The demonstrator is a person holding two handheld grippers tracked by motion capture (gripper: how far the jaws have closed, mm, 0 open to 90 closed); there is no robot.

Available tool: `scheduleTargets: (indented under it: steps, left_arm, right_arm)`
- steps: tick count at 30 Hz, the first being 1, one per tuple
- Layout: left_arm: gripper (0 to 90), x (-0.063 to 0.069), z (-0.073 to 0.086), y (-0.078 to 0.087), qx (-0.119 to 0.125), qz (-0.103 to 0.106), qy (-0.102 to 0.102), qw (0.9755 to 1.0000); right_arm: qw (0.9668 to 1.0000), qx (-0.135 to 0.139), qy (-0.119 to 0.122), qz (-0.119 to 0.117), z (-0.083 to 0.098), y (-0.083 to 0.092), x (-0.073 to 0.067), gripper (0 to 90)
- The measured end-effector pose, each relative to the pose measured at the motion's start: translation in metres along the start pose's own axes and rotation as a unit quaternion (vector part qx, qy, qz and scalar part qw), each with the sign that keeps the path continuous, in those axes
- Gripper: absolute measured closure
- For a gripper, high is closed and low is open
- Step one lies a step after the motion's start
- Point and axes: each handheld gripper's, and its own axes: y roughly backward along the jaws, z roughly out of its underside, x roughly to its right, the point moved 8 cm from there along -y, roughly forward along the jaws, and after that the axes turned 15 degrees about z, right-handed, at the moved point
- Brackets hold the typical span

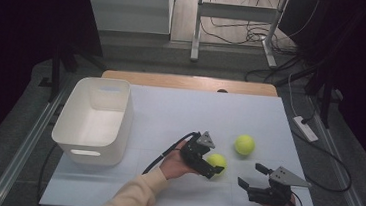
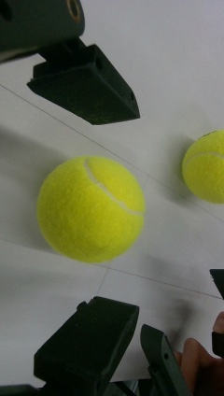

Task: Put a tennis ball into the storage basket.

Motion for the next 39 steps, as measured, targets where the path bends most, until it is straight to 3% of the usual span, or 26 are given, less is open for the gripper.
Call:
scheduleTargets:
  steps: [16,28,30,32,35,39]
  left_arm:
    - [7.1,-0.003,0.004,-0.012,-0.023,0.003,0.002,0.9997]
    - [7.1,-0.008,0.011,-0.026,-0.057,0.0,0.002,0.9984]
    - [8.2,-0.009,0.011,-0.027,-0.059,-0.006,0.0,0.9983]
    - [16.0,-0.011,0.012,-0.027,-0.058,-0.01,0.0,0.9982]
    - [23.9,-0.01,0.011,-0.027,-0.046,0.009,0.0,0.9989]
    - [27.0,-0.009,0.011,-0.027,-0.052,0.01,-0.008,0.9986]
  right_arm:
    - [1.0,-0.001,0.0,0.001,0.0,0.0,0.001,13.1]
    - [1.0,0.001,-0.001,0.003,0.0,0.001,0.002,13.0]
    - [1.0,0.001,-0.001,0.003,0.0,0.001,0.002,13.0]
    - [1.0,0.0,-0.001,0.003,0.0,0.001,0.002,13.0]
    - [1.0,0.001,-0.001,0.003,0.001,0.001,0.002,13.0]
    - [1.0,0.002,-0.001,0.003,0.0,0.001,0.002,13.0]
